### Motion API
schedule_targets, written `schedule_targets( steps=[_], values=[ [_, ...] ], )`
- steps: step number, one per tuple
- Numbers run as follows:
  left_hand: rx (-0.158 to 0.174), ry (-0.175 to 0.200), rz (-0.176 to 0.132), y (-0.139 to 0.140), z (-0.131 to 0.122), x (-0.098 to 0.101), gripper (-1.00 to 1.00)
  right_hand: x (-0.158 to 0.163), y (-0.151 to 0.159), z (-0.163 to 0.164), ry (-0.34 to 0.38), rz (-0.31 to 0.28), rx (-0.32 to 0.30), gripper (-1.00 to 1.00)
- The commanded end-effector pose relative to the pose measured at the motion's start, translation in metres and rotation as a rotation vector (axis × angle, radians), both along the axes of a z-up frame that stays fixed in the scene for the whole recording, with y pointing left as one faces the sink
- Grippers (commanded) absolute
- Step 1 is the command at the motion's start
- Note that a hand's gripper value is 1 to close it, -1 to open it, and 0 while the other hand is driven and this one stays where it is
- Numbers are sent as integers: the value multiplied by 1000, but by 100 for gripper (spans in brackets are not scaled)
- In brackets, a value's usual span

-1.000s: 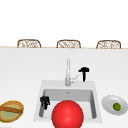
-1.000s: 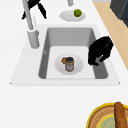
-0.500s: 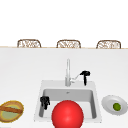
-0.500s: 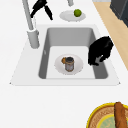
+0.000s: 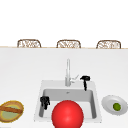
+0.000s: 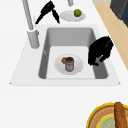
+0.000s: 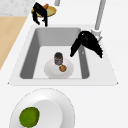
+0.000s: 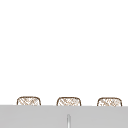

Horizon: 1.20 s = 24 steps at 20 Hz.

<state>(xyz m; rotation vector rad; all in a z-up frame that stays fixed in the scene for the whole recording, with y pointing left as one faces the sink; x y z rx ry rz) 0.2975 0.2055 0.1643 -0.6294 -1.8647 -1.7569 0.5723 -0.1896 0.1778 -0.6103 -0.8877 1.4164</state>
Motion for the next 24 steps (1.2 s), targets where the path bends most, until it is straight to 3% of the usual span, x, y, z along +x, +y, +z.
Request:
schedule_targets(
  steps=[1, 4, 10, 18, 24],
  values=[
    [0, 0, 0, 0, 0, 0, 0, -11, 9, -9, -8, 8, -42, -100],
    [0, 0, 0, 0, 0, 0, 0, -25, 17, -10, -42, 19, -62, -100],
    [0, 0, 0, 0, 0, 0, 0, -58, 26, -24, 23, 14, -55, -100],
    [0, 0, 0, 0, 0, 0, 0, -99, 36, -45, 31, 17, -104, -100],
    [0, 0, 0, 0, 0, 0, 0, -103, 51, -54, 44, 6, -156, -100]
  ],
)
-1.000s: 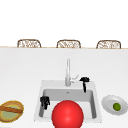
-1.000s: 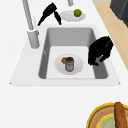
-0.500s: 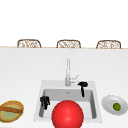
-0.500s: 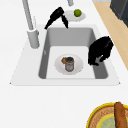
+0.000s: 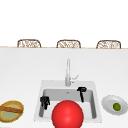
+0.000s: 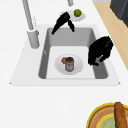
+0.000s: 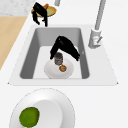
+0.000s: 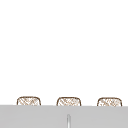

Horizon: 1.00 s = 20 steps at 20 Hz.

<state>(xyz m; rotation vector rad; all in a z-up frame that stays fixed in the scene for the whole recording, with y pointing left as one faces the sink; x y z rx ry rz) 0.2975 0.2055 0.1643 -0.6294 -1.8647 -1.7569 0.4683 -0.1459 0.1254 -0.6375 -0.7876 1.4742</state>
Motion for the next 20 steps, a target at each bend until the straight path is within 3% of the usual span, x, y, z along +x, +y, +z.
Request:
schedule_targets(
  steps=[1, 5, 9, 20],
  values=[
    [0, 0, 0, 0, 0, 0, 0, 0, 10, -6, 0, 5, -81, -100],
    [0, 0, 0, 0, 0, 0, 0, -24, 24, -17, -18, 31, -125, -100],
    [0, 0, 0, 0, 0, 0, 0, -41, 34, -35, 1, 52, -93, -100],
    [0, 0, 0, 0, 0, 0, 0, -60, 66, -73, 83, 63, -101, -100]
  ],
)
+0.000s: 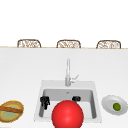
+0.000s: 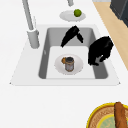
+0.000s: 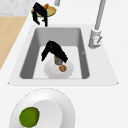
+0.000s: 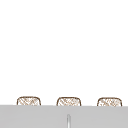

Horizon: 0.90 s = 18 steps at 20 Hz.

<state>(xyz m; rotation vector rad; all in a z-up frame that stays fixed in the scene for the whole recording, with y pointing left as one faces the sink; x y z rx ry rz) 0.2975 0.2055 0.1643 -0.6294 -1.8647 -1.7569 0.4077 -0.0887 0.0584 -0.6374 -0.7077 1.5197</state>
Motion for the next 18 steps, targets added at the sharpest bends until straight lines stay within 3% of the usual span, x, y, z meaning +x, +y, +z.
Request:
schedule_targets(
  steps=[1, 7, 12, 15, 18],
  values=[
    [0, 0, 0, 0, 0, 0, 0, 0, 11, -9, 56, 50, -39, -100],
    [0, 0, 0, 0, 0, 0, 0, 12, 16, -39, 160, 52, -36, -100],
    [0, 0, 0, 0, 0, 0, 0, 10, 18, -61, 184, 37, 9, -100],
    [0, 0, 0, 0, 0, 0, 0, 20, 27, -73, 188, 31, 0, -100],
    [0, 0, 0, 0, 0, 0, 0, 35, 29, -84, 254, 38, -18, -100]
  ],
)
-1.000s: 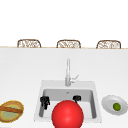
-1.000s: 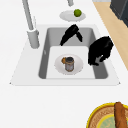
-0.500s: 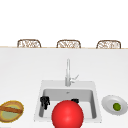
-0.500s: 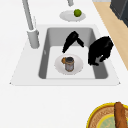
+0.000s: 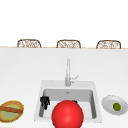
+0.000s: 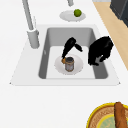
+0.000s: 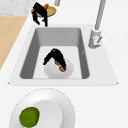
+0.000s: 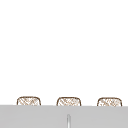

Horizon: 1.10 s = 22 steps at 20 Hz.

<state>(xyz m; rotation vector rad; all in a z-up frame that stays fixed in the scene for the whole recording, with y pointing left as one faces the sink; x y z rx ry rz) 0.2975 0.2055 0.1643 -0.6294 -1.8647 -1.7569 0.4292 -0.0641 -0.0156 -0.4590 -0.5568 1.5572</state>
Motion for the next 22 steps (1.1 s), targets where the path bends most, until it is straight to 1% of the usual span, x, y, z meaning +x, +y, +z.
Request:
schedule_targets(
  steps=[1, 5, 8, 9, 11, 13, 15, 17, 19, 21, 22],
  values=[
    [0, 0, 0, 0, 0, 0, 0, 18, 5, -13, 57, 38, -29, -100],
    [0, 0, 0, 0, 0, 0, 0, 34, 9, -26, 86, 36, -32, -100],
    [0, 0, 0, 0, 0, 0, 0, 39, 13, -39, 79, 25, -43, -100],
    [0, 0, 0, 0, 0, 0, 0, 45, 15, -43, 65, 24, -52, -100],
    [0, 0, 0, 0, 0, 0, 0, 53, 15, -51, 60, 25, -46, -100],
    [0, 0, 0, 0, 0, 0, 0, 53, 15, -58, 45, 26, -37, -100],
    [0, 0, 0, 0, 0, 0, 0, 55, 15, -67, 45, 24, -37, -100],
    [0, 0, 0, 0, 0, 0, 0, 58, 14, -69, 29, 26, -36, -100],
    [0, 0, 0, 0, 0, 0, 0, 55, 14, -66, -8, 26, -19, -100],
    [0, 0, 0, 0, 0, 0, 0, 52, 13, -68, -15, 29, -17, -100],
    [0, 0, 0, 0, 0, 0, 0, 50, 13, -68, -11, 29, -16, 100]
  ],
)
